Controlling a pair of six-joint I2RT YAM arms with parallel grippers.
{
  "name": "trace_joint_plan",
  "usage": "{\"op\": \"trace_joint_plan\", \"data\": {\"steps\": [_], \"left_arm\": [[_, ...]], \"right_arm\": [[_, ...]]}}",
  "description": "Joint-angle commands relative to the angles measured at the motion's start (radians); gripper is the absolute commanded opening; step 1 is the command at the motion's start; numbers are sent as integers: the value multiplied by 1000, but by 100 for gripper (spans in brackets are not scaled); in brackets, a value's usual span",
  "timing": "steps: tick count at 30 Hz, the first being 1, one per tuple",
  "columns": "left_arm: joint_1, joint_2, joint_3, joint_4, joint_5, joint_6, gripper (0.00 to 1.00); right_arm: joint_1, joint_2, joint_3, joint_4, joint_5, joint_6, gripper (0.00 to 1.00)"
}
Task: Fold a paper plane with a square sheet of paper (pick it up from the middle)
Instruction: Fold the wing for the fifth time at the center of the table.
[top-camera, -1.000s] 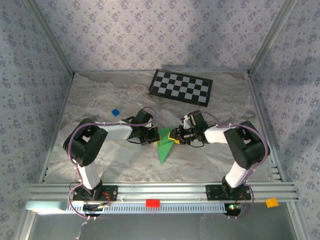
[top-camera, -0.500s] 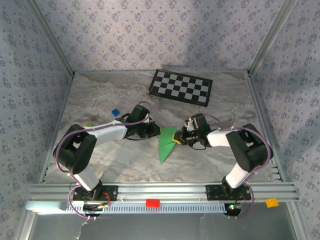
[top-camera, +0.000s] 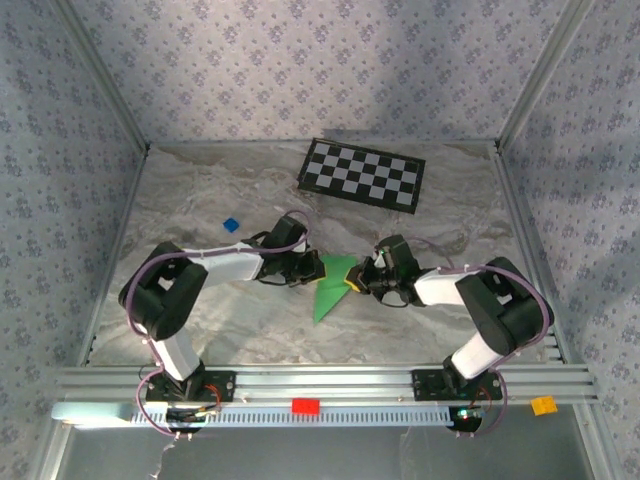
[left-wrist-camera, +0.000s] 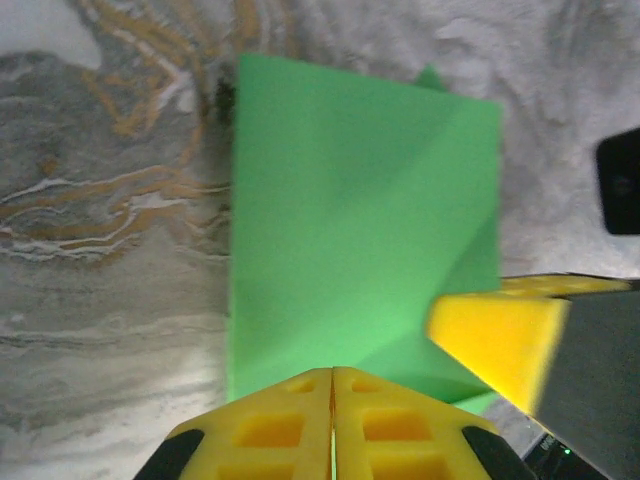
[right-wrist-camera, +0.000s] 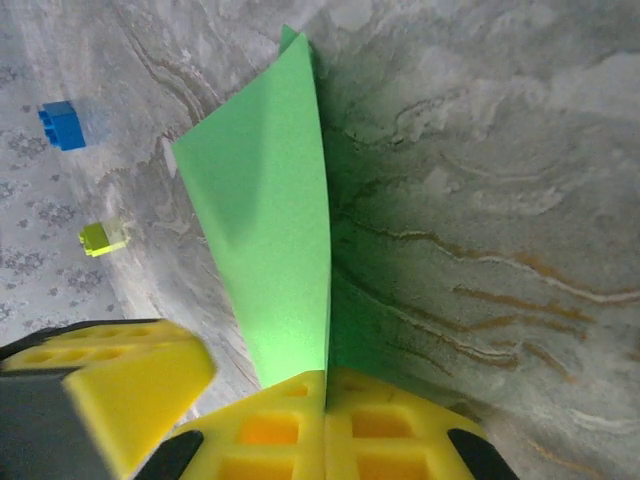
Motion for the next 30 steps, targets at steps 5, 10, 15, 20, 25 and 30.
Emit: {"op": "trace_joint_plan", "data": {"steps": [5, 10, 15, 20, 25, 30], "left_arm": [[-13, 65, 2, 35, 17, -19, 5], [-18, 91, -3, 39, 13, -10, 4], [-19, 89, 3, 6, -3, 17, 4], [-19, 85, 11, -1, -8, 26, 4], [-18, 76, 15, 2, -8, 32, 4], [-17, 63, 14, -7, -12, 41, 4]], "right_arm": [[2, -20, 14, -6, -29, -36, 13], [-15, -7, 49, -56, -85, -111, 19], [-61, -1, 64, -104, -123, -172, 26], [-93, 31, 88, -135, -171, -217, 27], [-102, 63, 110, -146, -192, -245, 24], [-105, 96, 127, -152, -201, -264, 23]]}}
